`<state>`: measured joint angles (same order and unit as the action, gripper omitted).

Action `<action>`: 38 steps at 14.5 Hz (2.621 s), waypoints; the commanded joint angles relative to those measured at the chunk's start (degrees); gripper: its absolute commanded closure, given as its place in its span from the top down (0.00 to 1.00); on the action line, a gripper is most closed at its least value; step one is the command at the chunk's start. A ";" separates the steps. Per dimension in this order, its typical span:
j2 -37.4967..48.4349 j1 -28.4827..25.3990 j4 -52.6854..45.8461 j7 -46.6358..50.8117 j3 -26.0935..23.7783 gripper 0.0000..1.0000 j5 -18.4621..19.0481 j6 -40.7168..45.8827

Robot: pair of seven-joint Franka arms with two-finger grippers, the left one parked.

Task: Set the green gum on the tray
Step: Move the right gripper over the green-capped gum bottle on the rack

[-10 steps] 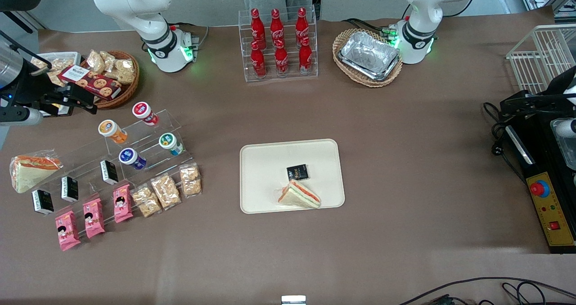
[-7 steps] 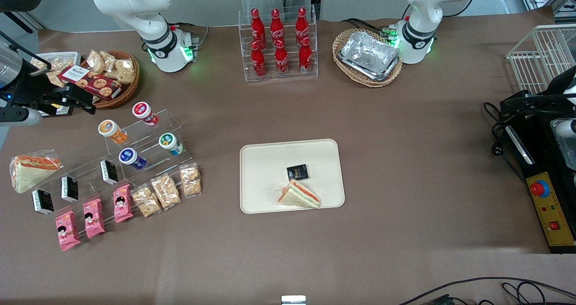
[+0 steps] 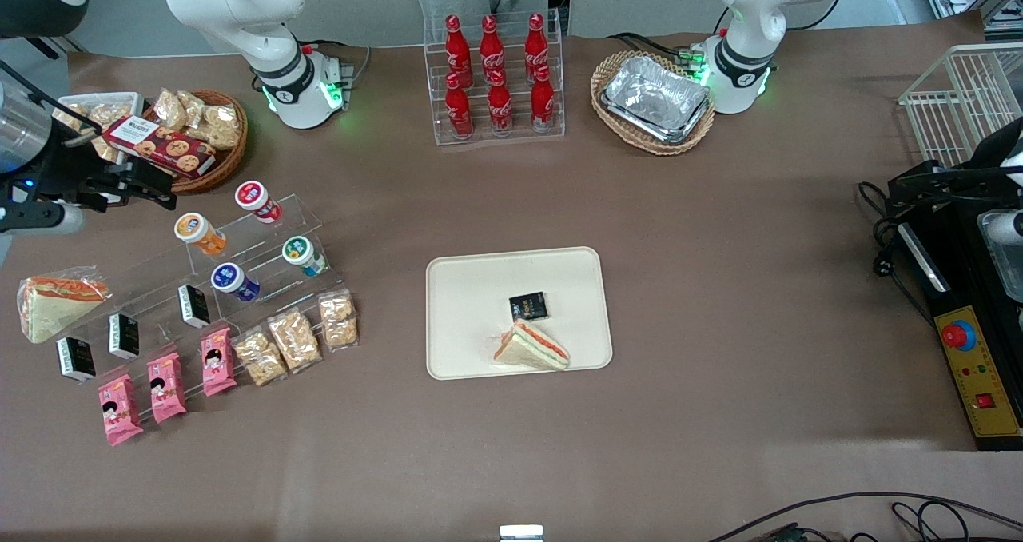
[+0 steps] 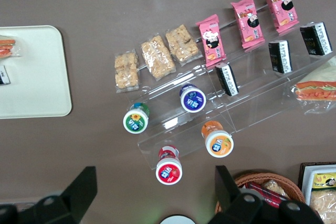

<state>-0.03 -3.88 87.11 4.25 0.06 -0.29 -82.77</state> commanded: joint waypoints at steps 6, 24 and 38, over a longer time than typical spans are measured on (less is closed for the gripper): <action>-0.50 -0.52 4.90 0.59 -2.87 1.00 0.38 -8.01; 8.81 -0.60 40.57 0.68 -5.60 1.00 -1.38 -37.61; 9.97 -0.69 58.44 0.76 -7.18 1.00 -1.29 -60.04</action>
<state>8.40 -4.40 142.11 4.45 -7.11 -1.00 -139.08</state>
